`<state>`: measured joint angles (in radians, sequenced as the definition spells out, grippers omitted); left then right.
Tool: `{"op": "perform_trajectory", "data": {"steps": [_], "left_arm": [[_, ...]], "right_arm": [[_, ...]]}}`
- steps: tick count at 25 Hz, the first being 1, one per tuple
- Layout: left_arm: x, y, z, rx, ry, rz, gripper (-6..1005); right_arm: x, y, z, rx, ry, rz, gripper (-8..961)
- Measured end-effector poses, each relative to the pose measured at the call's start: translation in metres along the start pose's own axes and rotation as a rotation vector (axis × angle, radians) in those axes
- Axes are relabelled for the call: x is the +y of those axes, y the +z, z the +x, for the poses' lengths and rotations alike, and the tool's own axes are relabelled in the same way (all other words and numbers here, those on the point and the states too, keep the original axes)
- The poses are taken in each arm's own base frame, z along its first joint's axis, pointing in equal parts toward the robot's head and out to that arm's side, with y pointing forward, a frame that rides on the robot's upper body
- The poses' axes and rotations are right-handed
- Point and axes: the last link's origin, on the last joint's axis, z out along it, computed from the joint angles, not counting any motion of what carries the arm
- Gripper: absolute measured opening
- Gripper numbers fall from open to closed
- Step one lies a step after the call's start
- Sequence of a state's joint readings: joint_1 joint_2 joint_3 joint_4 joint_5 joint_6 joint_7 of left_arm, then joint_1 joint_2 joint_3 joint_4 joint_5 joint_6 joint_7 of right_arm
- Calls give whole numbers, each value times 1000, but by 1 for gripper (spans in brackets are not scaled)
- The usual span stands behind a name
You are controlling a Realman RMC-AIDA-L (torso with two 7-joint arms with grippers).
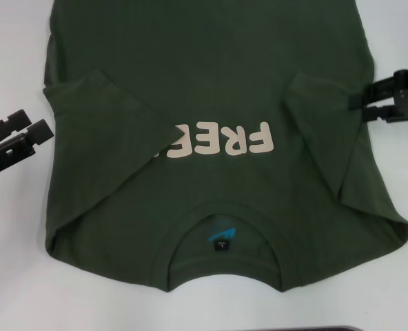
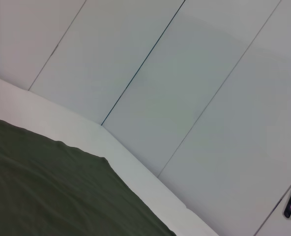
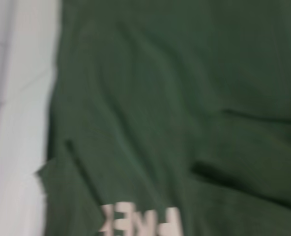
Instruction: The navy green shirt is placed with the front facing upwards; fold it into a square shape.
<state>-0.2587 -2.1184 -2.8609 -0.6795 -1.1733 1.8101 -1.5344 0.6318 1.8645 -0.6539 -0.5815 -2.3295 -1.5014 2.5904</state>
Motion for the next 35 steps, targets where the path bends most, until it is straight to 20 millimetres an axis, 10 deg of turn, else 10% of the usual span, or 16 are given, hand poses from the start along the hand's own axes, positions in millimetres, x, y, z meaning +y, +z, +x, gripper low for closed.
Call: {"op": "perform_trajectory", "data": {"steps": [35], "left_arm": [[-1,0,-2,1,-1,10,920]], "right_arm": [[-3,44,9,34,22,98,472]]}}
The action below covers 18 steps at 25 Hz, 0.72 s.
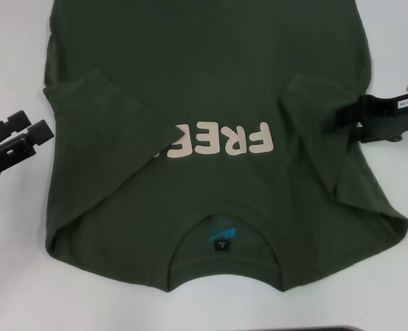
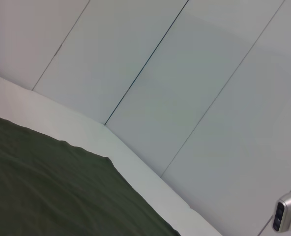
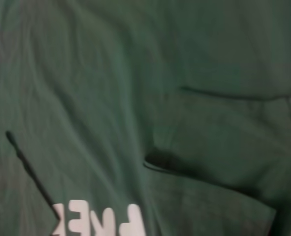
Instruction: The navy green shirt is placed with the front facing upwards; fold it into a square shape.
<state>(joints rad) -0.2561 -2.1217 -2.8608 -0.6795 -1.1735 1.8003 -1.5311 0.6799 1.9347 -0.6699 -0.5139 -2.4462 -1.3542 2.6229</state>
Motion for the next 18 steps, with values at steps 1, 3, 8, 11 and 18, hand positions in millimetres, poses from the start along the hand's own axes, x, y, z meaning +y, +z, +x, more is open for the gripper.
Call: {"op": "perform_trajectory", "data": {"steps": [1,3,8,11,18], "left_arm": [[0,0,0,0,0,0,919],[0,1,0,0,0,-2,919],[0,1,0,0,1,-3,919],[0,1,0,0,1,-4,920],[0,2,1,1,2,-6,920]], "right_arm": [[2,1,0,1,-2,-7,472],[9,5,0,4,-8,-33,472],[26,6,0,14,-39,-112,472],[34,4,0,31,-55,-146,472],[38,2,-3,30,-66,-150,471]]}}
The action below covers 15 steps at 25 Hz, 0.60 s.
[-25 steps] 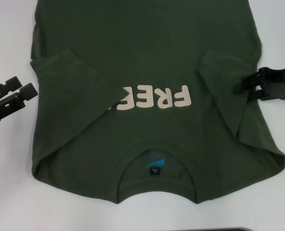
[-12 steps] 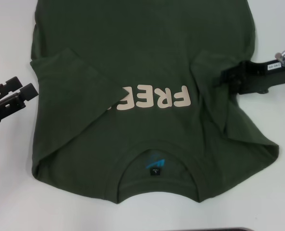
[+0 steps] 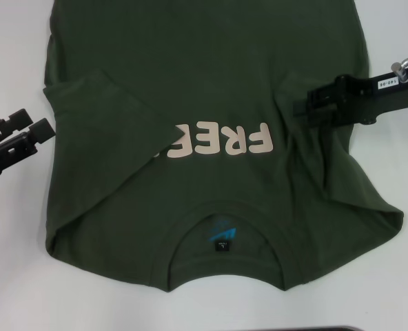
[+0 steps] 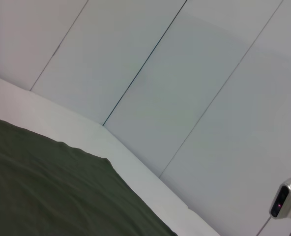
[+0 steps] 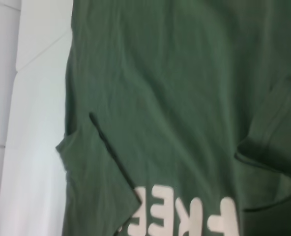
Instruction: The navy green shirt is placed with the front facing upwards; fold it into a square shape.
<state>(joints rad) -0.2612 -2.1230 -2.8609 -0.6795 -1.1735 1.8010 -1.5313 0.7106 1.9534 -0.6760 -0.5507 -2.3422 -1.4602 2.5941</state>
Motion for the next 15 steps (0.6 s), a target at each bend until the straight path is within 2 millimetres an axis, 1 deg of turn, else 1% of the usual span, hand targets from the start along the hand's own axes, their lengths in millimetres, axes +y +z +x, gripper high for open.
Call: {"op": "perform_trajectory", "data": {"steps": [2,6,8,10,11,12,15], "left_arm": [[0,0,0,0,1,-1,920],[0,0,0,0,1,-1,920],[0,0,0,0,1,0,920],[0,0,0,1,1,2,919],[0,-1,0,4,0,4,919],[0,-1,0,4,0,4,919],[-1,-2,0,6,-1,8,919]], "right_arm": [[-1,1,-1,-10,-2,5,471],[7,8,-1,14,-40,-9,471],[7,7,-1,17,-41,-6,471],[3,0,-1,16,-30,5,471],[-4,-8,-2,4,-13,21,471],[-4,-8,-2,4,-13,21,471],[-15,-23,-3,-19,11,45,470]]}}
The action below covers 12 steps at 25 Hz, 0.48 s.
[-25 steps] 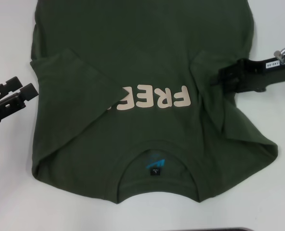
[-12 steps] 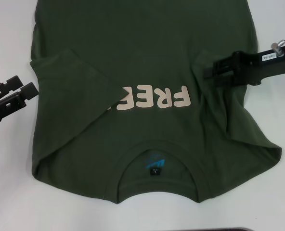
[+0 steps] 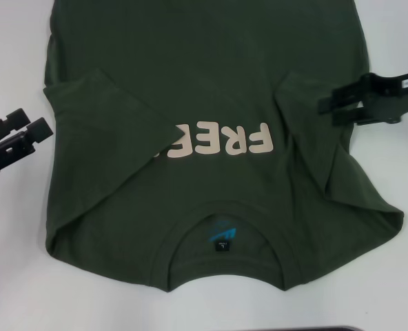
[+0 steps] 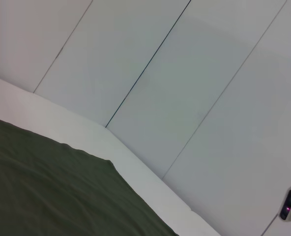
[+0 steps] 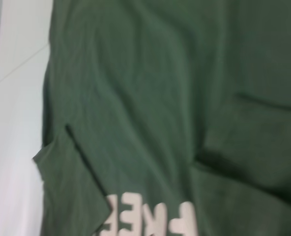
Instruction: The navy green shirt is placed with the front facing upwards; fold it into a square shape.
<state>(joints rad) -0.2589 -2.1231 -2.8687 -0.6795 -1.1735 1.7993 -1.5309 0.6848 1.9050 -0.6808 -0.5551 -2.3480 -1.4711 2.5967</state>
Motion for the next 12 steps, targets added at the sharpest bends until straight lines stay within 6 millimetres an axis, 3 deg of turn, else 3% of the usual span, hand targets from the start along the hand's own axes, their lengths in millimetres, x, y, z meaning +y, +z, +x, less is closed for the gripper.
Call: {"op": "perform_trajectory", "data": {"steps": [6,12], "left_arm": [[0,0,0,0,-2,-1,919],[0,1,1,0,-4,-5,919]], "right_arm": [[-14,-21,-7,-68,-7,51,470],[-17,-16,-11,-101,-25,89,470]]}}
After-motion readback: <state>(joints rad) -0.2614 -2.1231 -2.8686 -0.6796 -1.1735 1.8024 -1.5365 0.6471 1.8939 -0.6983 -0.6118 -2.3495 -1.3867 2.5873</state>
